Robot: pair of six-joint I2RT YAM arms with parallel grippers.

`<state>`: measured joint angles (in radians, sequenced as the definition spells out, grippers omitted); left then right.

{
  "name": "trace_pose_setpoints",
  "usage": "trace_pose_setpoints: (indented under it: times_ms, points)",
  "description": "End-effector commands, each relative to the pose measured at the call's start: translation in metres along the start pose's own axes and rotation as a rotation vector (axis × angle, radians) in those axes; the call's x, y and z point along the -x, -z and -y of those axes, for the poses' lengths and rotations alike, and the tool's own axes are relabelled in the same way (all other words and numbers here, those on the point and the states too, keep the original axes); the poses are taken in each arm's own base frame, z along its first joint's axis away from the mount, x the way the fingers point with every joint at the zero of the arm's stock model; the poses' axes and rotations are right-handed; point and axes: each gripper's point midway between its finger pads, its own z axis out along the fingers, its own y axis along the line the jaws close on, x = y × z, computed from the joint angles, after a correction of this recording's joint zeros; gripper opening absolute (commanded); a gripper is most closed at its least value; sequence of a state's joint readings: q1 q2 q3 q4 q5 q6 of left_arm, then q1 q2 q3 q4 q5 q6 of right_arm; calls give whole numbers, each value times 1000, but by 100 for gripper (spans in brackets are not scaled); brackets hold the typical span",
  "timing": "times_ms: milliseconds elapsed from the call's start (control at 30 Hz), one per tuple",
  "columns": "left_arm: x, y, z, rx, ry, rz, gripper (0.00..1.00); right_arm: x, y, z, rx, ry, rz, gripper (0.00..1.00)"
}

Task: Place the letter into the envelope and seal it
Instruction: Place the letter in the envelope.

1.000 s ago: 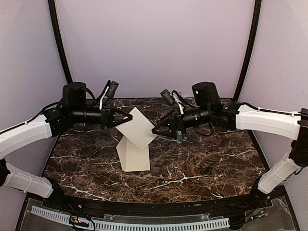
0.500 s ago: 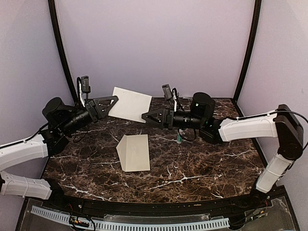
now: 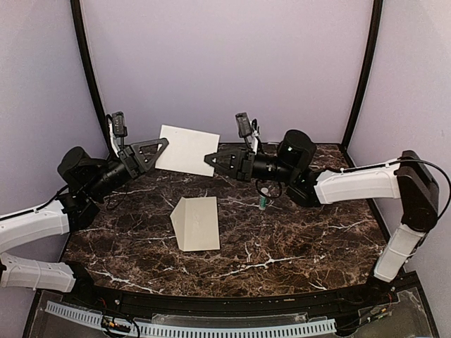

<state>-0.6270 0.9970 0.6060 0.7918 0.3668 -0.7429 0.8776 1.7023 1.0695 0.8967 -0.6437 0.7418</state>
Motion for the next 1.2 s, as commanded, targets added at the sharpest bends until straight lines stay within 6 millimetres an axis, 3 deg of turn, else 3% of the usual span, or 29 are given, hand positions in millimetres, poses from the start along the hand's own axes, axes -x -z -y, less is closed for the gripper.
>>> trace_pose_setpoints:
  times_ms: [0, 33, 100, 133, 200, 300, 400, 433, 533, 800, 833, 867, 900, 967, 1100, 1167]
  points:
    - [1, 1, 8, -42, 11, 7, 0, 11, -4, -15, 47, 49, 22, 5]
    - [-2, 1, 7, -36, 14, -2, 0, 11, -3, -15, 39, 53, 21, 0]
    - [-8, 1, 3, -24, 26, -30, 19, 11, -1, -15, 20, 65, 10, 0]
    - [-13, 1, -1, -6, 33, -53, 43, 12, 1, -13, 3, 76, 1, 0]
    - [-22, 5, -14, 72, 37, -98, 68, 12, 7, -9, -41, 97, -26, 0]
    - [-18, 14, -34, 197, -27, -146, 85, 5, 19, 1, -125, 106, -117, 0]
    - [-23, 29, -58, 314, -74, -253, 88, -7, 30, 5, -182, 133, -246, 0]
    - [-17, 28, -56, 313, -125, -270, 88, -13, 33, 6, -197, 131, -293, 0]
    - [-27, 30, -67, 340, -191, -397, 89, -33, 41, 10, -228, 101, -431, 0]
    - [-52, -3, -19, -8, -270, -643, 87, -63, 43, -3, -170, 41, -614, 0]
    - [-69, -4, -22, -6, -248, -707, 87, -66, 40, -5, -157, 39, -628, 0]
    - [-71, -8, -18, -25, -272, -725, 87, -68, 39, -7, -146, 35, -639, 0]
    - [-87, -9, -18, -43, -242, -779, 87, -70, 37, -8, -131, 32, -647, 0]
    - [-101, -12, -11, -107, -205, -819, 88, -69, 33, -13, -91, 24, -634, 0]
    - [-112, -12, 2, -188, -156, -834, 84, -70, 29, -16, -59, 18, -627, 0]
    - [-115, -11, 6, -210, -135, -842, 76, -73, 28, -15, -51, 8, -635, 0]
